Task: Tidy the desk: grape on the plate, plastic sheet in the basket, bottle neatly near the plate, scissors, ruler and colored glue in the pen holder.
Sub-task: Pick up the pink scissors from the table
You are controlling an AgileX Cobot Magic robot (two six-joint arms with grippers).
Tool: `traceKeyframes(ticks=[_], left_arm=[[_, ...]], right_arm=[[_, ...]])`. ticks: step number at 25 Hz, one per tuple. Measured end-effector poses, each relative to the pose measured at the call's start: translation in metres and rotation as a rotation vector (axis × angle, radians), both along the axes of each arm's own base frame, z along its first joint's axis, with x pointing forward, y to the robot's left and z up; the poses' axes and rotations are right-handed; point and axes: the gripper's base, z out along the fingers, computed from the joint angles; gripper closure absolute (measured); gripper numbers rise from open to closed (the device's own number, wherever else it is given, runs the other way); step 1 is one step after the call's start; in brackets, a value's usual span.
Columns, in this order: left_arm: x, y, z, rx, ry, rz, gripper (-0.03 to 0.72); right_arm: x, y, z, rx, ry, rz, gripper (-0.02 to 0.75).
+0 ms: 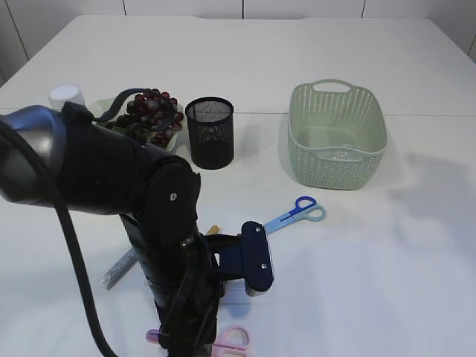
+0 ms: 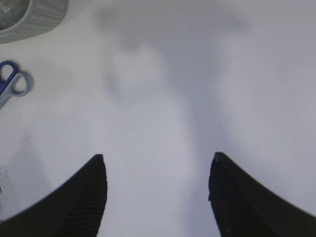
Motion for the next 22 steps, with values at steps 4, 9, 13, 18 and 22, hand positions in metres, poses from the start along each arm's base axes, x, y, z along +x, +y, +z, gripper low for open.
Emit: traceKeyframes(ticks=[4,9,13,18,22], left_arm=[[-0.0041,0.0040,-0.0049,0.012,0.016,0.005,0.316],[-0.0064,0.0069,-0.0096,0.012,0.011,0.007,0.316],[-0.0034,0.0045,-0.0093,-0.015,-0.022,0.012,0.316],[-0.0018,0.0033,-0.0091,-0.028,-0.038,0.015,0.316],[-0.0018,0.0033,-0.0091,-0.028,-0.038,0.015,0.316]], right_arm=[[0.0000,0.0000,0.0000,0.000,0.000,0.000,0.230],[0.0000,0.0000,0.0000,0.000,0.000,0.000,0.230],[0.0000,0.0000,0.0000,0.000,0.000,0.000,0.230],[0.0000,0.0000,0.0000,0.000,0.000,0.000,0.231],[0.0000,0.0000,0.0000,0.000,0.000,0.000,0.231]])
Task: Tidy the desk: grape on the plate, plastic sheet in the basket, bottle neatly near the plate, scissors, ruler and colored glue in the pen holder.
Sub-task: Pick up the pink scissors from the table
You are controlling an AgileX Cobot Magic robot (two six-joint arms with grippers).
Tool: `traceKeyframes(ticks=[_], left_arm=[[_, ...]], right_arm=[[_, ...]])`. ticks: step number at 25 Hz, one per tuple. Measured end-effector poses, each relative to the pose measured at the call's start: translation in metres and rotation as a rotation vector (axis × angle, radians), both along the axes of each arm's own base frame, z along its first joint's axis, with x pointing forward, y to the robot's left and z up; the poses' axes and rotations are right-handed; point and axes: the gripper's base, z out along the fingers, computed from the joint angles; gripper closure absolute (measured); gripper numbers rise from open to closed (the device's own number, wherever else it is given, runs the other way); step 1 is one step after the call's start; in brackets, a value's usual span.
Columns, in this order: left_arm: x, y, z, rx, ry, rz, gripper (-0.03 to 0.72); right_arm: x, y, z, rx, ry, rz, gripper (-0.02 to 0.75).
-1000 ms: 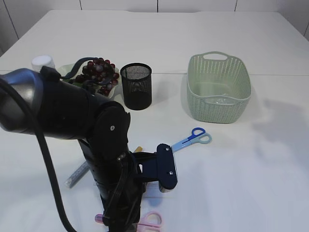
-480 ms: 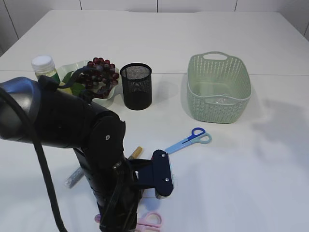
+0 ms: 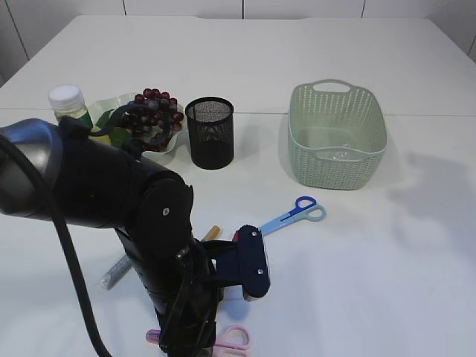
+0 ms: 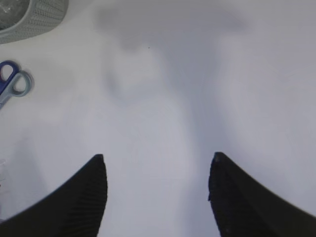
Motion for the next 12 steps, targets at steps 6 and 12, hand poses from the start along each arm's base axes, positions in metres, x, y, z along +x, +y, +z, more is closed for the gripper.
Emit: traceKeyframes(ticks=[6,12], left_arm=[[-0.0012,-0.0008,0.0000,0.001,0.002,-0.004,0.316],[-0.0067,-0.0051,-0.0001,0.004,0.005,-0.025,0.316]], right_arm=[[0.0000,0.0000,0.0000,0.000,0.000,0.000,0.231],[0.0000,0.0000,0.0000,0.000,0.000,0.000,0.231]])
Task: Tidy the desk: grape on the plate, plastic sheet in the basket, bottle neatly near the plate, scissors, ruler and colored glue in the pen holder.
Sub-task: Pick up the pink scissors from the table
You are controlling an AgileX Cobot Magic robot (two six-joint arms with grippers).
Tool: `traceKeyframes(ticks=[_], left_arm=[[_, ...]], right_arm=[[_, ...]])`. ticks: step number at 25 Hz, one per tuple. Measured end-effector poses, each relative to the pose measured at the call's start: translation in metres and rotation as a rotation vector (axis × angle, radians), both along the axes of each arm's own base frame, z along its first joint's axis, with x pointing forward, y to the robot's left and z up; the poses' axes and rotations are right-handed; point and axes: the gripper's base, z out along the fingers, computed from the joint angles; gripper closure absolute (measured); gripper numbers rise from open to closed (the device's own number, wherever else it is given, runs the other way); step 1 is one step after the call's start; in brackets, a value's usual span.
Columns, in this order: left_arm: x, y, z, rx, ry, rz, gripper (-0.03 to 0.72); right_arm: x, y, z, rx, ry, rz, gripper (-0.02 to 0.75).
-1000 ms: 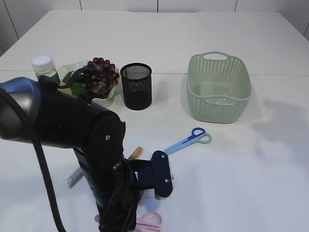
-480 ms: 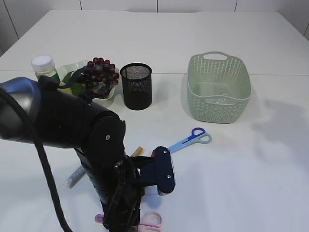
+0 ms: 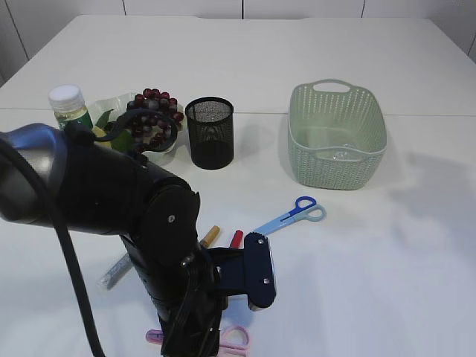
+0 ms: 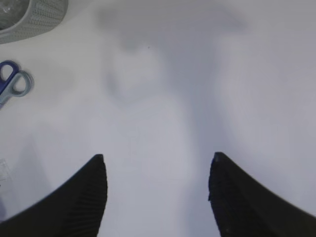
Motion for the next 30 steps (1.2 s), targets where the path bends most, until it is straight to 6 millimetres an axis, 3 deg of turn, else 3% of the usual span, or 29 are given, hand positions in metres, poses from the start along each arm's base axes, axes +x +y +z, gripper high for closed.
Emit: traceKeyframes(ticks=[15,22,30], left_arm=[[0.001,-0.003,-0.006,-0.010,-0.017,-0.001,0.319],[0.002,-0.005,-0.009,-0.014,-0.024,-0.004,0.387],[0.002,-0.006,-0.010,-0.008,-0.018,-0.006,0.408]], right_arm=[[0.000,0.000,0.000,0.000,0.000,0.000,0.231],[0.000,0.000,0.000,0.000,0.000,0.000,0.231],[0.000,0.000,0.000,0.000,0.000,0.000,0.231]])
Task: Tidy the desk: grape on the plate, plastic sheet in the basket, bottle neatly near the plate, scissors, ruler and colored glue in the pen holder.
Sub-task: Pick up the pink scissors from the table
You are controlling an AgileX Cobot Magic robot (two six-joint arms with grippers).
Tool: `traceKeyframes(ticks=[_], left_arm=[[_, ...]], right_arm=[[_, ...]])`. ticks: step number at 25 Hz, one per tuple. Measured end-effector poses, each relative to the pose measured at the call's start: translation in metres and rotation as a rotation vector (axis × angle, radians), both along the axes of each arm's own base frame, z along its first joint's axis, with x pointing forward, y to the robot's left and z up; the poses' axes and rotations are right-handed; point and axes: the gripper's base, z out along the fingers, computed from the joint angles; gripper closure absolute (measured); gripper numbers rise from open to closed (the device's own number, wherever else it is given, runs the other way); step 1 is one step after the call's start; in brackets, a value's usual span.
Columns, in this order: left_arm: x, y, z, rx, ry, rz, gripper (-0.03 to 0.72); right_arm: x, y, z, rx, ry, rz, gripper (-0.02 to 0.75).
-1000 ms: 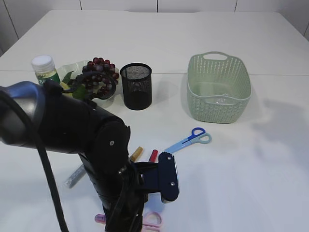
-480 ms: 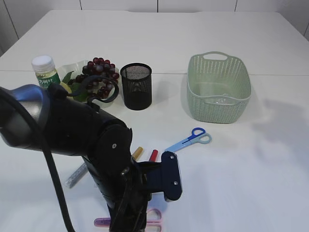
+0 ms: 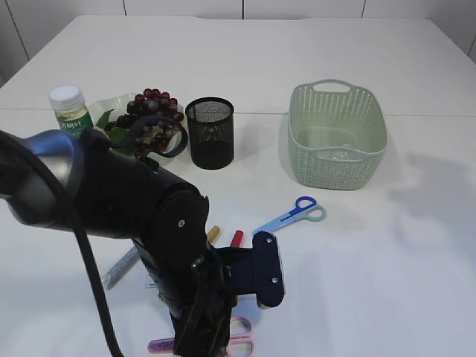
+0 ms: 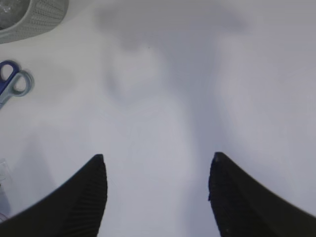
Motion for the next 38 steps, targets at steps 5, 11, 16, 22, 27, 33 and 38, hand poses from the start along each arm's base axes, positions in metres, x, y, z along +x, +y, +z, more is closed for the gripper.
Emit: traceKeyframes(ticks=[5,11,16,22,27,33,38], left_arm=[[-0.0007,0.0007,-0.0019,0.013,0.013,-0.003,0.408],[-0.0006,0.0003,-0.0020,0.016,0.018,-0.003,0.408],[-0.0019,-0.0005,-0.0018,0.007,0.035,0.016,0.362],[-0.0027,-0.0004,-0.0018,0.009,0.044,0.020,0.322],[-0.0025,0.0002,-0.0019,0.015,0.043,0.028,0.321],[-0.0018,0.0012,-0.0021,0.028,0.036,0.041,0.323],[-0.0006,0.0027,-0.0019,0.037,0.038,0.053,0.326]], right_arm=[[0.0000,0.0000,0.0000,0.000,0.000,0.000,0.231],[0.0000,0.0000,0.0000,0.000,0.000,0.000,0.231],[0.0000,0.0000,0.0000,0.000,0.000,0.000,0.231],[0.0000,-0.0001,0.0000,-0.001,0.000,0.000,0.231],[0.0000,-0.0001,0.0000,-0.001,0.000,0.000,0.230],[0.0000,-0.0002,0.0000,-0.002,0.000,0.000,0.230],[0.0000,-0.0002,0.0000,-0.002,0.000,0.000,0.230]])
